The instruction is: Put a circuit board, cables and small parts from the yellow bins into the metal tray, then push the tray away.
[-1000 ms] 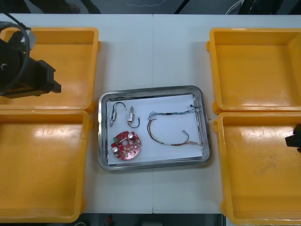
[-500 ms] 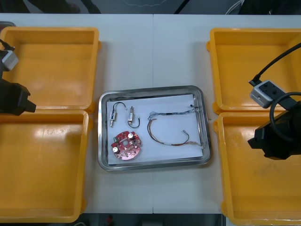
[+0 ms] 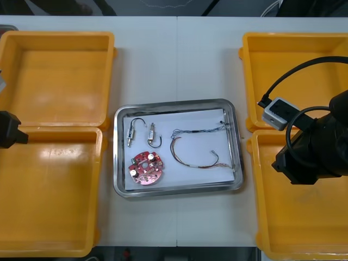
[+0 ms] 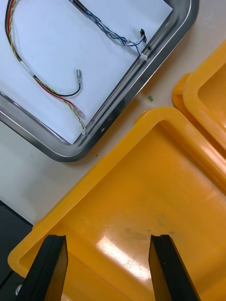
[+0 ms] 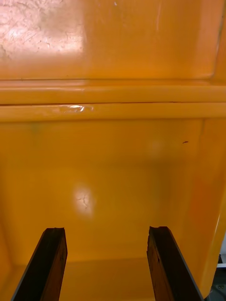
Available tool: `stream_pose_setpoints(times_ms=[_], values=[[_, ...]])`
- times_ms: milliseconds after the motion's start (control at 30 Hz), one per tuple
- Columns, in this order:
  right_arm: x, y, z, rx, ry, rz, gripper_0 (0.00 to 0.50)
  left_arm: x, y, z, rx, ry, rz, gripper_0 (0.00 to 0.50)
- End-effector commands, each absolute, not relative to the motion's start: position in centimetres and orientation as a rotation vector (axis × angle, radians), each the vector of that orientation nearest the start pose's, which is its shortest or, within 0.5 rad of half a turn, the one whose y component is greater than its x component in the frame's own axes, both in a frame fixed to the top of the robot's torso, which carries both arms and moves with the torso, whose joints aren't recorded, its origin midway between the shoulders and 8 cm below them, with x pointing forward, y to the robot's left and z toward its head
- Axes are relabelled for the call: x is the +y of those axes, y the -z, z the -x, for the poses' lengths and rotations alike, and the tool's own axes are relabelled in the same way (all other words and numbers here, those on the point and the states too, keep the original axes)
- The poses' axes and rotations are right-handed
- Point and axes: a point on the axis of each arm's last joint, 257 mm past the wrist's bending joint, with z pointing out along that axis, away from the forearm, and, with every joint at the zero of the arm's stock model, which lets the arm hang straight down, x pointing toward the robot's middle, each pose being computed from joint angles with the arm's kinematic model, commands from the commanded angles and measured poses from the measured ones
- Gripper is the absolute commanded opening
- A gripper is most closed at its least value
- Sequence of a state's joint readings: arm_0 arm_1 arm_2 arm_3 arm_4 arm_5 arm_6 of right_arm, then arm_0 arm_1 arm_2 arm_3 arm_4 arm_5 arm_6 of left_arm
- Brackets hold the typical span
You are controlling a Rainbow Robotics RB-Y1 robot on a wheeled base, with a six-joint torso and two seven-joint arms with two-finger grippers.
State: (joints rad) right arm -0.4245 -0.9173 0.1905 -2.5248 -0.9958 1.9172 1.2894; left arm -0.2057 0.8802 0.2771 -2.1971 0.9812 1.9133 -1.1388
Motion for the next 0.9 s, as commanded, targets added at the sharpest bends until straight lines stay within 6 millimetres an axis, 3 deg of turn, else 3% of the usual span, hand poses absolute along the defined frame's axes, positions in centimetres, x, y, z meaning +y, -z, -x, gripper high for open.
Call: stream_pose_setpoints(times_ms=[33, 467, 900], values=[[-22.4, 13.7, -34.3, 2.398, 0.25, 1.16, 0.5, 38.3, 13.7, -36.3, 2.684, -0.087, 0.002, 0.5], [-20.3, 14.6, -33.5, 2.322, 0.257, 1.399, 0.5, 38.8, 14.2, -36.0, 2.693, -0.101, 0.017, 0.5], [-11.8, 15.5, -35.6, 2.173, 0.258, 1.584, 0.5, 38.8, 14.2, -36.0, 2.693, -0.101, 0.017, 0.5]])
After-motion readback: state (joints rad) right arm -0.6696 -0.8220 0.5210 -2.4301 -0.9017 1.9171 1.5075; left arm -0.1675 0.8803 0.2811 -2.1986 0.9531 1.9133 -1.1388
